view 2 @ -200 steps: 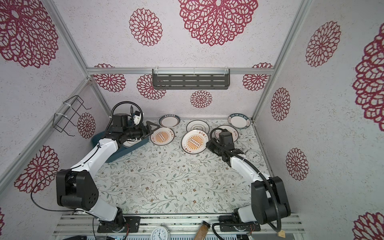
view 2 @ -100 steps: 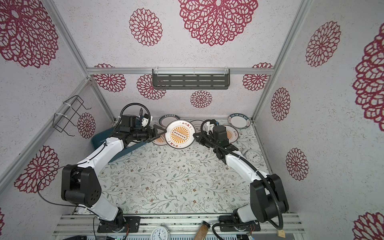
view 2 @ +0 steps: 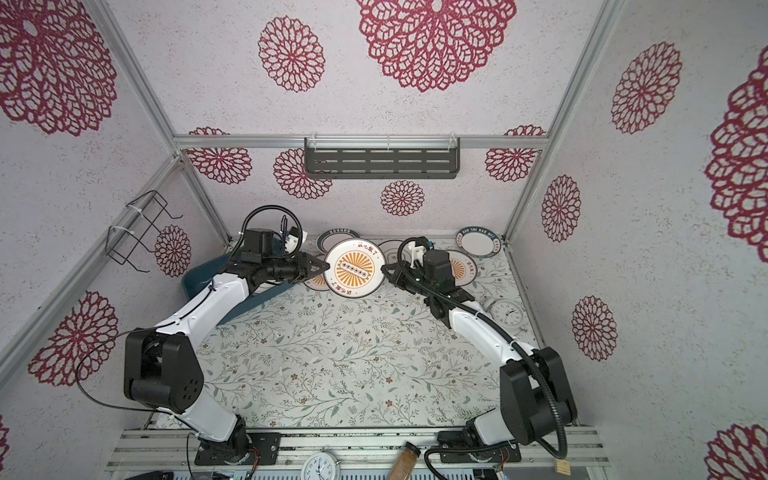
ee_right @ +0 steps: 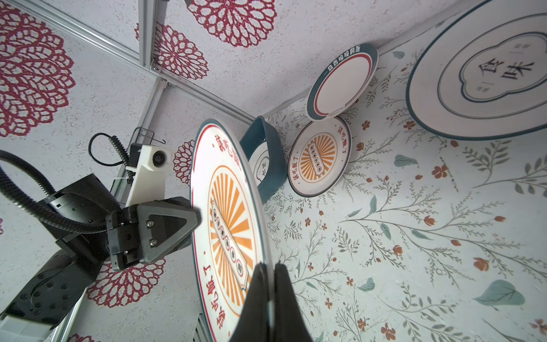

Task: Place the plates into the plastic bin on the countertop
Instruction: 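Grasp the upright sunburst plate rim with the left gripper while the right holds it, then carry the sunburst plate into the teal bin with the left gripper while the right withdraws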

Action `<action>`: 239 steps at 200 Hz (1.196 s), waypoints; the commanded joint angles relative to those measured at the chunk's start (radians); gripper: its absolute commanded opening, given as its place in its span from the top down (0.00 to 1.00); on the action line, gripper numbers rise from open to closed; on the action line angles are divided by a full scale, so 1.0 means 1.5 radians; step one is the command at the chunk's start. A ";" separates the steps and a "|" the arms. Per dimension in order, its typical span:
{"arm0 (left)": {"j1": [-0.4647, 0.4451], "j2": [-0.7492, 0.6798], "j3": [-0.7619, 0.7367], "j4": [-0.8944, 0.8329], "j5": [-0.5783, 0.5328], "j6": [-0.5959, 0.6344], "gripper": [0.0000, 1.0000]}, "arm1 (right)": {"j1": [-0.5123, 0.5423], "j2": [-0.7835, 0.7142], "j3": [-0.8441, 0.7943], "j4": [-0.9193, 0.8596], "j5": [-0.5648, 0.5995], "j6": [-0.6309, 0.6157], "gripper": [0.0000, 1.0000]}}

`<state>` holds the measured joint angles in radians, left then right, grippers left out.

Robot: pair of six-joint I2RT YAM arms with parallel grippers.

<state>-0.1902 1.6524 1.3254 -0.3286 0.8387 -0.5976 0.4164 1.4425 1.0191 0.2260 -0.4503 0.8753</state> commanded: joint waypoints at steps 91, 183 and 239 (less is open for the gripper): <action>-0.003 0.002 0.018 -0.009 0.013 0.021 0.98 | 0.010 -0.012 0.022 0.043 0.015 -0.007 0.39; 0.009 0.003 0.029 -0.028 0.008 0.035 0.98 | 0.009 -0.049 0.009 -0.007 0.092 -0.052 0.01; 0.086 0.013 0.034 -0.021 -0.030 -0.009 0.99 | -0.009 -0.068 0.005 -0.020 0.118 -0.068 0.01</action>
<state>-0.1223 1.6630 1.3449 -0.3874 0.8097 -0.5785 0.4187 1.3926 1.0206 0.1982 -0.3069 0.8116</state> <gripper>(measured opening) 0.073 0.989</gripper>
